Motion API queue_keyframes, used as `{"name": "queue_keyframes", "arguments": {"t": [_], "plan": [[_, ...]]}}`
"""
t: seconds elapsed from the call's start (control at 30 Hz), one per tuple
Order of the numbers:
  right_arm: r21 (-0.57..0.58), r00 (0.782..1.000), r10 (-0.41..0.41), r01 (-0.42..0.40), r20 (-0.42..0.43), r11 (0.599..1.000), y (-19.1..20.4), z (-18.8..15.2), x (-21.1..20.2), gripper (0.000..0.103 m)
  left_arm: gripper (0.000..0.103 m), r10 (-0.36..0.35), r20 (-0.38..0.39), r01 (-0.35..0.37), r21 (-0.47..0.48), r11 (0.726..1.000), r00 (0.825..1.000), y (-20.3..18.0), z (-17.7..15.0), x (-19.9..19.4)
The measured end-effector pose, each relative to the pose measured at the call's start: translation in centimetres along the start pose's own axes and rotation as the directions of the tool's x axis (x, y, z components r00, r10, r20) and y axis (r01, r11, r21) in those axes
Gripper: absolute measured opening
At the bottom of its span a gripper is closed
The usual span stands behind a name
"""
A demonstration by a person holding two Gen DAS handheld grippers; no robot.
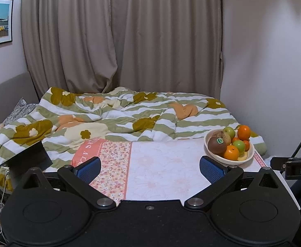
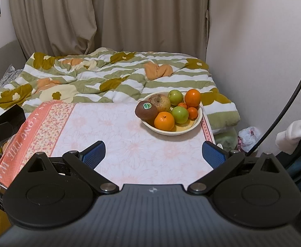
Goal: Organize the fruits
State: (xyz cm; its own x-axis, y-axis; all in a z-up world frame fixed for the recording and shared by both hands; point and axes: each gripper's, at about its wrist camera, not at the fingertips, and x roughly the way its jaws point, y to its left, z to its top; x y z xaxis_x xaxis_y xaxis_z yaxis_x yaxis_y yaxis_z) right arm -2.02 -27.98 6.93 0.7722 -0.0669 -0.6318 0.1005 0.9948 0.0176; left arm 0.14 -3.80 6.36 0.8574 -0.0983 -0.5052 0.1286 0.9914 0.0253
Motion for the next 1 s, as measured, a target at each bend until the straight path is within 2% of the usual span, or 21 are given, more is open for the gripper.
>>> {"name": "queue_keyframes", "arguments": {"t": [0.67,1.0], "plan": [[0.001,1.0,0.006,-0.006,-0.003,1.0,0.5,0.24,0.3,0.103,0.103,0.002,-0.004,-0.002,0.005,1.0,1.0,-0.1,-0.14,0.01],[0.004,1.0,0.005,-0.005,-0.006,1.0,0.86,0.34,0.26,0.103,0.103,0.007,0.023,-0.007,0.011,1.0,1.0,0.09,0.08,-0.24]]}}
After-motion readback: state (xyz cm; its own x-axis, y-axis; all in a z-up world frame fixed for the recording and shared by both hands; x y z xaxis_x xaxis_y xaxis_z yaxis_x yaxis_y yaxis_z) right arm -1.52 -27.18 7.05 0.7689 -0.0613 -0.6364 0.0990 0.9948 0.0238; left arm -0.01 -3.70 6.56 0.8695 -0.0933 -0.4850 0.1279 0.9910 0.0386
